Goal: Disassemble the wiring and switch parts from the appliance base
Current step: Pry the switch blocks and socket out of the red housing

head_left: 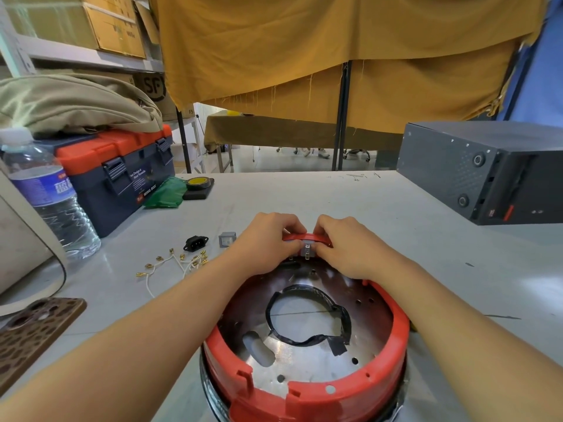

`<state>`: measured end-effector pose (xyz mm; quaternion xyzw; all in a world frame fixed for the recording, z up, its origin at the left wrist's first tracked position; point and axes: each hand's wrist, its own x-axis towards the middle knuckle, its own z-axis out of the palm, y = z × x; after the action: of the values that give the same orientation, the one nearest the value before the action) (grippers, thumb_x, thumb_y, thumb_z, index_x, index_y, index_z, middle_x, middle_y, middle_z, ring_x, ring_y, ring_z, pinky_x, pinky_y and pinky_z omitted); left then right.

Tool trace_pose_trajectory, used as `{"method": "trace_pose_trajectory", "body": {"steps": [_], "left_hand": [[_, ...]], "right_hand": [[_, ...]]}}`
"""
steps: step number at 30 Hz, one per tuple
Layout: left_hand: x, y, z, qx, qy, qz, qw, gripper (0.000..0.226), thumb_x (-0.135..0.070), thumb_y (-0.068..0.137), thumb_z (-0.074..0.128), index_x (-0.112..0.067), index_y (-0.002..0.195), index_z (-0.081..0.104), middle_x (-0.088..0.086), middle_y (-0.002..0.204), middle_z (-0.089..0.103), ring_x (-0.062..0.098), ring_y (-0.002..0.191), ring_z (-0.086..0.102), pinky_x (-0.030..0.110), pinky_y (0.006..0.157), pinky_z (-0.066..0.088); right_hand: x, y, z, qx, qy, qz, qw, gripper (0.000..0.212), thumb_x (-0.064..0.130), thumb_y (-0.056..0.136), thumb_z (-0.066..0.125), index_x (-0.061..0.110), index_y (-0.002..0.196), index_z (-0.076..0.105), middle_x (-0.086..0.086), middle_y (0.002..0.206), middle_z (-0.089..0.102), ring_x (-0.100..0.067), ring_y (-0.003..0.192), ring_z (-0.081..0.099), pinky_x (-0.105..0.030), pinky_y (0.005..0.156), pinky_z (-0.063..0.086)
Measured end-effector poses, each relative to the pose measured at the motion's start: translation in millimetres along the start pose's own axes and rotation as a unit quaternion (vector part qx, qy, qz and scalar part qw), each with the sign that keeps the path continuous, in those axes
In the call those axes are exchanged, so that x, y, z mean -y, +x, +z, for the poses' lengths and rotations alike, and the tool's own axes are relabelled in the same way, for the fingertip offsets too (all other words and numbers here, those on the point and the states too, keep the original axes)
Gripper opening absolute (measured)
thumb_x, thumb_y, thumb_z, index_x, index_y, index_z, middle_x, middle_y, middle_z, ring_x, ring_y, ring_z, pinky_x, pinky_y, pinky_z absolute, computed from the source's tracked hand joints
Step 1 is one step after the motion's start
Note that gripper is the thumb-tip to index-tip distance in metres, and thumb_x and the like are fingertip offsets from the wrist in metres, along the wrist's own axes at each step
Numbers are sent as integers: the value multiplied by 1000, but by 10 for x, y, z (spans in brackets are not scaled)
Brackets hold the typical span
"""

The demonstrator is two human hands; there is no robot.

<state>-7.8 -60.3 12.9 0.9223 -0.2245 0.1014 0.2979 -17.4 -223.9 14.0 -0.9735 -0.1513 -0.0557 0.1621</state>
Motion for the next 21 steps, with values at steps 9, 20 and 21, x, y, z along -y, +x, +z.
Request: {"method": "trace_pose_trajectory", "body": {"steps": [9,20,21], "left_hand": [[15,6,44,-2,3,-21,1000,14,-19,85,65,-19,99,63,-1,96,66,12,85,60,26,76,49],[9,21,52,-8,16,-23,1000,10,-20,85,64,-16,93,60,-1,85,64,14,76,57,24,68,45],[2,23,52,-7,15,-25,1000,9,-19,85,64,-16,93,60,-1,84,64,14,75,57,26,68,47]], "right_hand": [[16,-9,-14,4,-9,18,1000,22,32,94,49,14,105,50,-8,96,55,-28,83,57,-44,77,51],[30,-4,-10,-1,-41,14,999,22,33,96,45,13,103,47,-2,83,42,-26,78,50,-38,70,47],[30,-1,-9,0,-42,13,999,20,33,97,45,13,101,46,-2,81,42,-26,77,50,-37,69,46]]}}
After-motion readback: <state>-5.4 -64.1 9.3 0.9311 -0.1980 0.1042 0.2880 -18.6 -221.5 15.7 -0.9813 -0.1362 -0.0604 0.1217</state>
